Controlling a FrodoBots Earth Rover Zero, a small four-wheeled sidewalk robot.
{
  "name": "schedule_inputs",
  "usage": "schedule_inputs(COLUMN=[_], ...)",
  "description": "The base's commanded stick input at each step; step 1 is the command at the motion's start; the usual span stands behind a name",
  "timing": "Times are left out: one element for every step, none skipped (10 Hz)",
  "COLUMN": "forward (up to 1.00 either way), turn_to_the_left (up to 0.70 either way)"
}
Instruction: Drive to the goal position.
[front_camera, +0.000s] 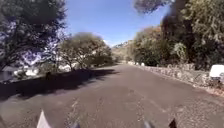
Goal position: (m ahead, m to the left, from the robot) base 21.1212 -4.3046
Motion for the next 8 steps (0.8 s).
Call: schedule_inputs(forward=[0.5,0.5,0.5,0.5,0.5,0.5,0.5,0.5], turn_to_the_left=[-0.5,-0.5,-0.5,-0.38,-0.24,0.0,0.0,0.0])
